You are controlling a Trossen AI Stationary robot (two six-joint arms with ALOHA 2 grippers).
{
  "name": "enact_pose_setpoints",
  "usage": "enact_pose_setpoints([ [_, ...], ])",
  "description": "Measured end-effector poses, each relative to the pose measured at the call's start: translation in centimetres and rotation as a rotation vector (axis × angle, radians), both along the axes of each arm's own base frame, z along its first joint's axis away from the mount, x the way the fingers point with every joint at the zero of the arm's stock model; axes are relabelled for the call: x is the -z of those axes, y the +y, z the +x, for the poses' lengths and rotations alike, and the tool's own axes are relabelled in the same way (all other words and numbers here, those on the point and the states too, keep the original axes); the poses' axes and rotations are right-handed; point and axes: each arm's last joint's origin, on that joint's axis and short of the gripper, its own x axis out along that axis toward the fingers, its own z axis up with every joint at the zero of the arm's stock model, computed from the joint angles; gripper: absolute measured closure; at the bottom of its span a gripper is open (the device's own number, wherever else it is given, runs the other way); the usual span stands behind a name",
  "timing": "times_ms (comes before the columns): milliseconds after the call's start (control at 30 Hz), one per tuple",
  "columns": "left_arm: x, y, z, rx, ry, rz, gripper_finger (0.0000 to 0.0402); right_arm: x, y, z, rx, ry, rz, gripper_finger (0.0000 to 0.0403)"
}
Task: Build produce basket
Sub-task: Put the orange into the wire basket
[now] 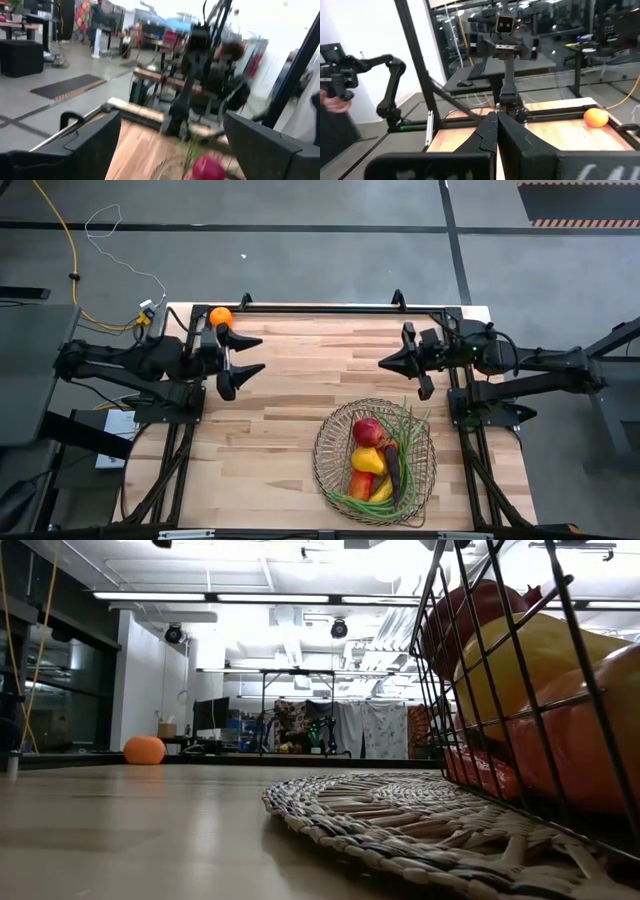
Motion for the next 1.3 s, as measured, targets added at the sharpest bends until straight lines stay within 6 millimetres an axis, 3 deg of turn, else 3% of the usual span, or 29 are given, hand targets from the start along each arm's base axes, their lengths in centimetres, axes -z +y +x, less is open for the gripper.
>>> enact_pose_setpoints([
  [300, 0.8, 0.2, 0.5, -0.072, 0.059, -0.033, 0.0062, 0.4, 0.0, 0.6, -0.032, 0.019, -0.014, 0.0403],
  [467, 1.5, 1.3, 0.8, -0.394, 0.103, -0.132, 0.0062, 0.4, 0.0, 0.6, -0.034, 0.021, -0.016, 0.0403],
  [633, 1.7, 5.4, 0.1, -0.753, 0.245, -0.284, 0.0062, 0.4, 0.0, 0.6, -0.034, 0.023, -0.016, 0.0403],
  [800, 5.5, 10.6, -2.5, -0.985, 0.607, -0.532, 0.0062, 0.4, 0.0, 0.6, -0.009, 0.022, -0.028, 0.0403],
  [900, 8.2, 12.7, -4.0, -1.135, 0.71, -0.638, 0.0062, 0.4, -0.1, 0.6, 0.004, 0.022, -0.034, 0.0403],
  [1067, 12.3, 14.4, -5.4, -1.318, 0.643, -0.772, 0.0062, 0.4, -0.1, 0.6, 0.023, 0.023, -0.034, 0.0403],
  [1300, 15.9, 16.6, -5.6, -1.48, 0.474, -0.775, 0.0062, 0.4, -0.1, 0.6, 0.023, 0.023, -0.031, 0.0403],
])
